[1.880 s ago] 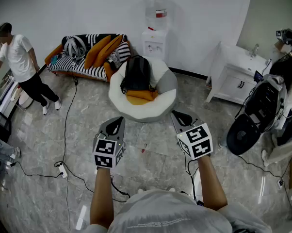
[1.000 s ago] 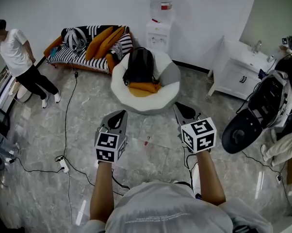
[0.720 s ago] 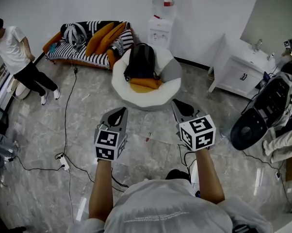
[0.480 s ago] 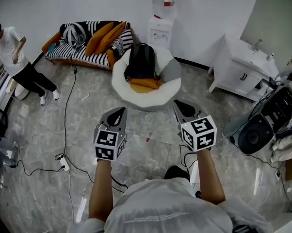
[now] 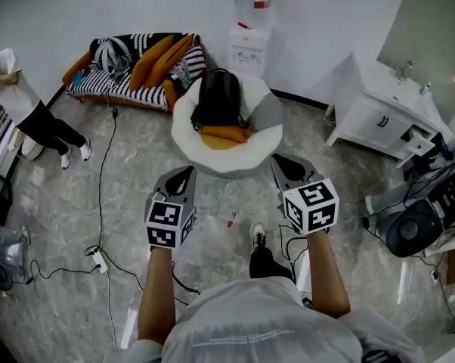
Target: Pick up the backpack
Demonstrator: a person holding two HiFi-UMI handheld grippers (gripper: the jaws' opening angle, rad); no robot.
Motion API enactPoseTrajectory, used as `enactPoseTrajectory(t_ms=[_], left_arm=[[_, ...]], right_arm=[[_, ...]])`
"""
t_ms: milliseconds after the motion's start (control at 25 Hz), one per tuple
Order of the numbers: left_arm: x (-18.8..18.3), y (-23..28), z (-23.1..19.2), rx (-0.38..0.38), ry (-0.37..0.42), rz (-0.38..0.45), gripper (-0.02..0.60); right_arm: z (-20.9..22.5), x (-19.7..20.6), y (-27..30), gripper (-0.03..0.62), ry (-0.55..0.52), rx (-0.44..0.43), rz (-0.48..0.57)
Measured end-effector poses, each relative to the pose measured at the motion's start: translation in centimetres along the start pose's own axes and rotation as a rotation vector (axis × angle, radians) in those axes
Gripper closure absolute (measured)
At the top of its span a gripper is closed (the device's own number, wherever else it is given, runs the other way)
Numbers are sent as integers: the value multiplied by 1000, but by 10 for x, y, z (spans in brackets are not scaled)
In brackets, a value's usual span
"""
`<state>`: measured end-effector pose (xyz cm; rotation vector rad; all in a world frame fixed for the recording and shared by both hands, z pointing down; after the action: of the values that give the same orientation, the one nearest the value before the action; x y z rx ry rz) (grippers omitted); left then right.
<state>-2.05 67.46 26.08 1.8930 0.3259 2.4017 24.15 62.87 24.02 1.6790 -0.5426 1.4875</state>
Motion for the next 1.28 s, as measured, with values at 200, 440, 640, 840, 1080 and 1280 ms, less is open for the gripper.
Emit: enactPoseTrajectory(t_ms=[200, 440, 640, 840, 1080, 1280], left_arm=[[-12, 52, 8, -9, -19, -6, 560], [-29, 106, 10, -34, -17, -14, 560], [-42, 145, 8, -54, -24, -33, 560], [-52, 177, 10, -65, -20, -49, 560], [-61, 213, 17, -66, -12, -63, 560], [-66, 240, 19, -79, -12, -73, 560]], right_arm=[[53, -11, 24, 591, -4, 0, 2], [106, -27, 52, 591, -18, -28, 2], [145, -33, 77, 591, -3, -54, -10], [175, -42, 96, 591, 2, -73, -9], [202, -48, 114, 591, -6, -152, 6], [231, -53, 127, 591, -6, -136, 21]])
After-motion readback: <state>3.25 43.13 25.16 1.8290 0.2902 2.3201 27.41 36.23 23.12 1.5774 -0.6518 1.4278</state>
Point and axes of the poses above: the fingertips, and each gripper's own axes: y forward along the fingers, z to its right, x out of its underside, the point moved 8 cm from there along -y, backward along the fingers, and after that the axes turned 15 degrees about -x, right-handed, at the moved point
